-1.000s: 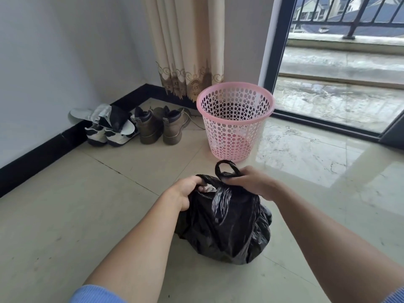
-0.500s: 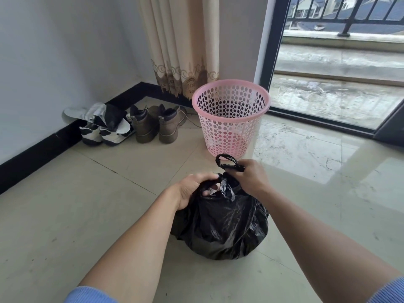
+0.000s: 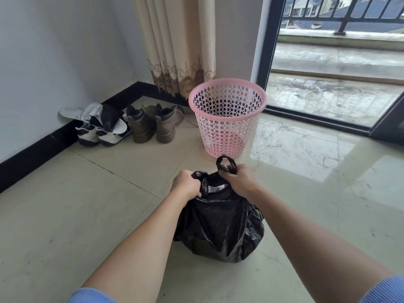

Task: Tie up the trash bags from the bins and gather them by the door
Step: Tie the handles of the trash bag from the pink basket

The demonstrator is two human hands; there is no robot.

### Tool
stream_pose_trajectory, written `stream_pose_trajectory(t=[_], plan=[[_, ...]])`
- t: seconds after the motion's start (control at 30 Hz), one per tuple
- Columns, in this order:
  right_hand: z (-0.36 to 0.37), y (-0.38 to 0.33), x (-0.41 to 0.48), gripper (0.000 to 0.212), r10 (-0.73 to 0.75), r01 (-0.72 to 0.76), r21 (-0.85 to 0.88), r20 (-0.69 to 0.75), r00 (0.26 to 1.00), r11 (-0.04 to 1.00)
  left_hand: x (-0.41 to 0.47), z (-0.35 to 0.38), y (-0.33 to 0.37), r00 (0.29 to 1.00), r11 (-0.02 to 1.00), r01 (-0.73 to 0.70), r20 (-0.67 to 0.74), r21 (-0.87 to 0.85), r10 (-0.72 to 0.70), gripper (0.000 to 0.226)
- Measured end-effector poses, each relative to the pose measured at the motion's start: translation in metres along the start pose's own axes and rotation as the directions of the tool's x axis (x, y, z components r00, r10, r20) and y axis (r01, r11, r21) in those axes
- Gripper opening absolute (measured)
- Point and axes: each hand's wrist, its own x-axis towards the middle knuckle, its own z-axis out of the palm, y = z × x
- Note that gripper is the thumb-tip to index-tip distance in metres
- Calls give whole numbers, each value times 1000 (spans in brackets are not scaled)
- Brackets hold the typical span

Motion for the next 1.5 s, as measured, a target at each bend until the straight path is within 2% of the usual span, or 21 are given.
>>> stream_pose_trajectory(t=[0.03, 0.1, 0.2, 0.3, 0.4, 0.5, 0.63, 0.67, 0.73, 0.8, 0.87, 0.93, 0.97, 1.03, 1.1, 1.17, 1.27, 1.33, 1.37, 1.4, 1.5], plan=[[2, -1, -1, 20, 16, -16, 47, 7, 1000, 999, 2, 0, -1, 998, 999, 19, -53, -39, -21, 16], [3, -5, -3, 20, 62, -64, 197, 15, 998, 978, 8, -1, 0, 994, 958, 63, -72, -281, -87, 19], [1, -7, 1, 19, 113, -99, 337, -21, 993, 936, 12, -9, 4, 989, 802, 146, 67, -579, -131, 19], [0, -10, 4, 14, 159, -112, 459, -65, 985, 881, 13, -17, 7, 980, 713, 185, 185, -676, -79, 22], [-1, -11, 7, 14, 200, -125, 524, -89, 976, 843, 5, -19, 10, 965, 744, 158, 261, -649, 24, 29], [-3, -14, 6, 11, 215, -136, 586, -66, 974, 798, 1, -19, 12, 963, 762, 128, 264, -635, 58, 32], [-9, -16, 5, 18, 258, -178, 647, -30, 966, 742, 0, -27, 14, 947, 731, 110, 295, -673, 129, 7], [-11, -15, 6, 22, 272, -182, 665, -32, 962, 724, -2, -30, 17, 938, 718, 122, 317, -686, 143, 8], [-16, -17, 6, 26, 282, -165, 700, -54, 958, 695, -2, -33, 21, 965, 721, 87, 237, -688, 110, 16], [-20, -20, 8, 27, 298, -147, 725, -84, 951, 672, 3, -36, 21, 996, 739, -15, 56, -674, 71, 17], [-25, -21, 11, 24, 335, -144, 741, -115, 935, 656, 5, -37, 16, 991, 836, -136, -57, -531, 125, 20], [-30, -20, 11, 22, 391, -156, 772, -128, 911, 616, 4, -35, 4, 983, 947, -184, -53, -263, 177, 32], [-34, -18, 10, 23, 427, -160, 801, -130, 895, 577, 2, -33, -3, 989, 973, -150, -43, -176, 145, 39], [-40, -8, 7, 21, 510, -156, 856, -140, 849, 494, 1, -31, -18, 1000, 976, -13, -25, -219, 8, 41], [-45, 6, 4, 15, 598, -157, 886, -156, 786, 437, 4, -37, -32, 987, 869, 155, 35, -471, -157, 27], [-49, 18, 2, 16, 662, -175, 885, -178, 728, 431, 8, -43, -39, 963, 658, 253, 122, -709, -239, 19], [-52, 22, 3, 18, 707, -166, 903, -186, 682, 397, 9, -48, -25, 962, 381, 259, 202, -888, -182, 15], [-52, 15, 5, 18, 718, -132, 938, -150, 680, 321, 8, -46, -3, 974, 263, 212, 182, -941, -134, 22], [-52, 11, 6, 23, 720, -119, 951, -131, 681, 286, 8, -44, 7, 980, 268, 181, 151, -946, -129, 28], [-52, 7, 8, 28, 721, -114, 956, -124, 681, 271, 10, -43, 11, 987, 335, 134, 96, -933, -129, 32], [-59, 3, 15, 32, 747, -117, 949, -152, 647, 294, 13, -38, 1, 982, 603, -17, -126, -798, -139, 43]])
